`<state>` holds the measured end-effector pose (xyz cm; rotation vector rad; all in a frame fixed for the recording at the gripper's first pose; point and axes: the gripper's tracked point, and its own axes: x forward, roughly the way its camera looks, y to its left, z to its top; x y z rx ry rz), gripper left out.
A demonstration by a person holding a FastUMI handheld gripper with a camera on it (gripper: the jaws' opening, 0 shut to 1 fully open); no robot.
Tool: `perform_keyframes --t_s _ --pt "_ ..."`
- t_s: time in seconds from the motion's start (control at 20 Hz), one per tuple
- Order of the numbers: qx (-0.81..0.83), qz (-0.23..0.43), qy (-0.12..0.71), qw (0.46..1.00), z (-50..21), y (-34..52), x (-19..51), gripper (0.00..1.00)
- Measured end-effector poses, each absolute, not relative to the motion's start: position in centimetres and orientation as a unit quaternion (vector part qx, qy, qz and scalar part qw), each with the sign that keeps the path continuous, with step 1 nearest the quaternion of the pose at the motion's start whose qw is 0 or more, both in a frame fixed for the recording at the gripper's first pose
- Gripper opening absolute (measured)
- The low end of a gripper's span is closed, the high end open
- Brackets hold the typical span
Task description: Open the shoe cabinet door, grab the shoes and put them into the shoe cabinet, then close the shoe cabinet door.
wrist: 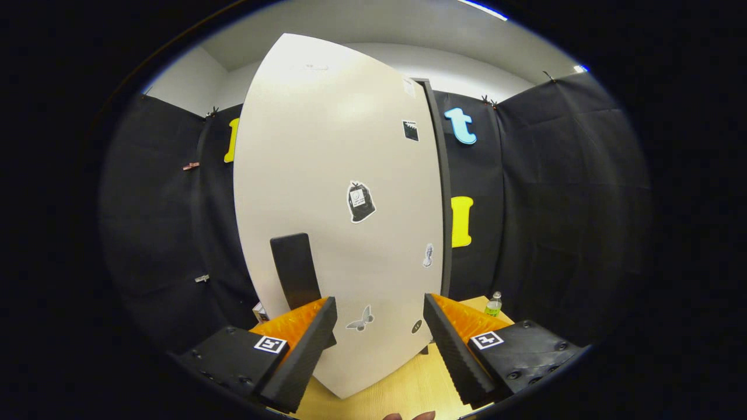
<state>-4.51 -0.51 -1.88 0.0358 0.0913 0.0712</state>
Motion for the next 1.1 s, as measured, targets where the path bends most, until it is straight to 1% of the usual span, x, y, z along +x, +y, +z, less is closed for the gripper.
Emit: perform_keyframes --t_s 0.4,1.1 --pt "0.0 0.045 0.038 0.998 -1.8 1.1 -2.7 0.98" --pt "-0.008 0.04 0.028 0.999 -1.2 0.1 -3.4 0.98"
